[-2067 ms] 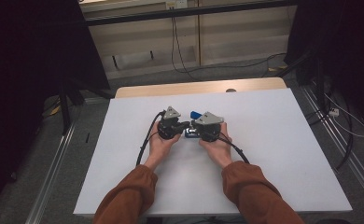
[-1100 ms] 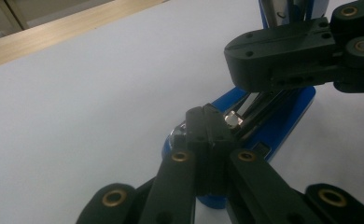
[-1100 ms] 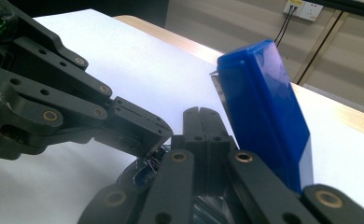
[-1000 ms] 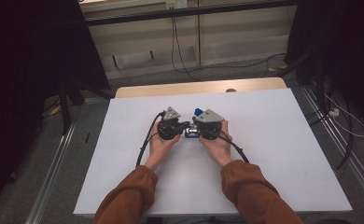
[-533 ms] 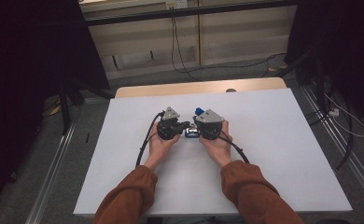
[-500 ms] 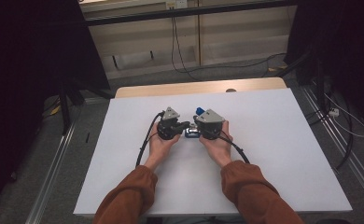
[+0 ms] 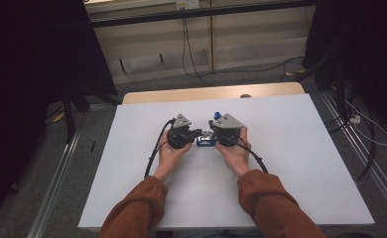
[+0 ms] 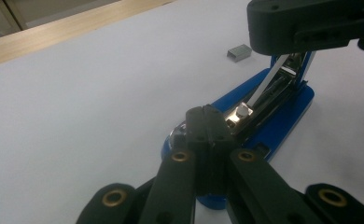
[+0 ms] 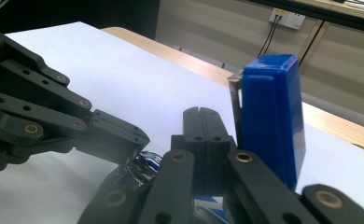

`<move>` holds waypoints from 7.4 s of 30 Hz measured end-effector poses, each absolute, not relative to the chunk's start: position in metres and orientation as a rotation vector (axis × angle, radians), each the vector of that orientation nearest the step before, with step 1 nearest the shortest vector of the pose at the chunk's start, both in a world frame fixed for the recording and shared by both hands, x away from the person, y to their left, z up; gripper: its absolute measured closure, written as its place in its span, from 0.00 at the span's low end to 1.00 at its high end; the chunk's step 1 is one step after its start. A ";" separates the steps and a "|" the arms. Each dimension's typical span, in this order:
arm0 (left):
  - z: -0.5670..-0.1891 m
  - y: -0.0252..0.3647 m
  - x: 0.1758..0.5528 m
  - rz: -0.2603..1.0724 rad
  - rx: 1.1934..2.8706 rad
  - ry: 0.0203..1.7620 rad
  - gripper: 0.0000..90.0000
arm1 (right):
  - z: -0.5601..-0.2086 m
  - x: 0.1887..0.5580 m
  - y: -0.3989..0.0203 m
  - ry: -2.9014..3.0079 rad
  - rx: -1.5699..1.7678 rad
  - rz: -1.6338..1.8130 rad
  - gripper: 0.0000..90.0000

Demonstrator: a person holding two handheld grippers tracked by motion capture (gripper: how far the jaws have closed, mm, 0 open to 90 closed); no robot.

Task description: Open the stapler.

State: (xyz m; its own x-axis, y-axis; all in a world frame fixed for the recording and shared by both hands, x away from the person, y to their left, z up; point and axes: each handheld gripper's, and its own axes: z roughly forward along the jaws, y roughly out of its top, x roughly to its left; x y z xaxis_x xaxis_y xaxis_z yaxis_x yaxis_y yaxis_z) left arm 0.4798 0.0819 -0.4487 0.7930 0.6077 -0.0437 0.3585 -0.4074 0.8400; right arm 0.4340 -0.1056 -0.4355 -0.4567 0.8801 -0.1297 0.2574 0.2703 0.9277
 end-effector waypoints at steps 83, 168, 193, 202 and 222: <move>-0.449 0.082 0.478 0.335 2.027 0.735 1.00 | -0.432 0.421 -0.162 1.819 1.125 1.185 1.00; -0.450 0.083 0.479 0.325 2.021 0.745 1.00 | -0.450 0.411 -0.220 1.917 1.184 1.115 1.00; -0.441 0.081 0.475 0.352 2.010 0.731 0.99 | -0.449 0.411 -0.225 1.894 1.209 1.147 1.00; -0.437 0.079 0.472 0.376 1.994 0.714 0.84 | -0.445 0.411 -0.228 1.875 1.212 1.194 0.90; -0.435 0.088 0.472 0.408 1.989 0.807 0.17 | -0.436 0.411 -0.231 1.883 1.205 1.286 0.34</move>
State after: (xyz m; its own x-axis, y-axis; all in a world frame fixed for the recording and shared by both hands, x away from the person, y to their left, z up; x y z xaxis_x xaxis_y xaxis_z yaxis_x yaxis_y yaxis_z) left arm 0.4719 0.0881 -0.4346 0.7300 0.6826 -0.0337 0.3770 -0.3612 0.8529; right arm 0.4112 -0.2307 -0.4364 -0.4431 0.8955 0.0410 0.3642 0.1381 0.9210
